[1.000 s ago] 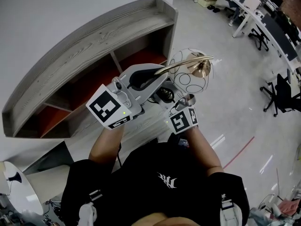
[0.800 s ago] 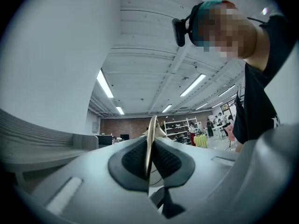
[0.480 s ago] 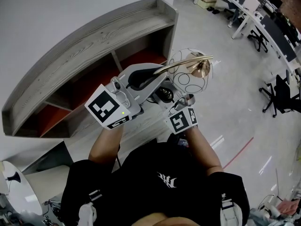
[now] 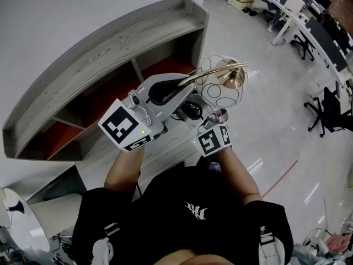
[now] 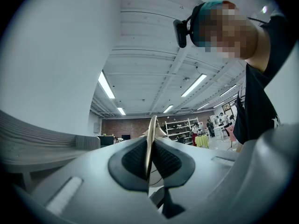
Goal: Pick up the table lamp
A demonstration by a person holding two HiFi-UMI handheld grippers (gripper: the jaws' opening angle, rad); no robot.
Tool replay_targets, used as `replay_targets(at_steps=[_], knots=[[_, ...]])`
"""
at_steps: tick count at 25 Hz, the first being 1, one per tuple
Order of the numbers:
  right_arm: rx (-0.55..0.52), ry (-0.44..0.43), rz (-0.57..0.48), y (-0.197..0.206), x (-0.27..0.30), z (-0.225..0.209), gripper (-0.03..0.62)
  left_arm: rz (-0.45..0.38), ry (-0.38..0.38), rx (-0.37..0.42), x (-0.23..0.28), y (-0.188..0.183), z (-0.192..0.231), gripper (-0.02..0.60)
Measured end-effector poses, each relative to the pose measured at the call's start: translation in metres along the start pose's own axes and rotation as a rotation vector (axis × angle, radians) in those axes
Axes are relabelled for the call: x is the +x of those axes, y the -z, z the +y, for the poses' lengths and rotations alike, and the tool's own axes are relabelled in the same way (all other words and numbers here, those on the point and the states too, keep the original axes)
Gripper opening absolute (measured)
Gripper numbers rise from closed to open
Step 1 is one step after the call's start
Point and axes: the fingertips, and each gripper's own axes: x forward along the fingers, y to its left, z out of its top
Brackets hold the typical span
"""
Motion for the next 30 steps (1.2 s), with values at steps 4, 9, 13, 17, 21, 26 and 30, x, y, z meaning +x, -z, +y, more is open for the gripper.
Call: replay_targets(at_steps=[4, 9, 13, 17, 21, 26, 30], knots=[[0.004, -0.006, -0.001, -0.004, -0.001, -0.001, 0.034, -0.003, -0.002, 0.006, -0.001, -0.004, -0.001, 0.016], [-0.006, -0.011, -0.002, -0.006, -0.002, -0.001, 0.034, -0.007, -0.006, 0.004, -0.001, -0.007, -0.002, 0.017], [-0.012, -0.01, 0.003, -0.007, -0.002, -0.001, 0.034, -0.007, -0.006, 0.005, -0.001, -0.008, -0.002, 0.017], [-0.012, -0.014, 0.004, -0.011, -0.002, -0.001, 0.035, -0.013, -0.006, 0.01, -0.003, -0.011, -0.003, 0.017], [-0.016, -0.017, 0.003, -0.012, -0.001, 0.001, 0.037, -0.014, -0.005, 0.011, -0.005, -0.012, -0.003, 0.017], [-0.017, -0.018, 0.008, -0.009, 0.0, -0.001, 0.037, -0.017, -0.002, 0.012, -0.003, -0.009, -0.001, 0.017], [-0.017, -0.018, 0.012, -0.008, 0.001, -0.001, 0.037, -0.022, -0.005, 0.013, -0.004, -0.009, 0.0, 0.017]])
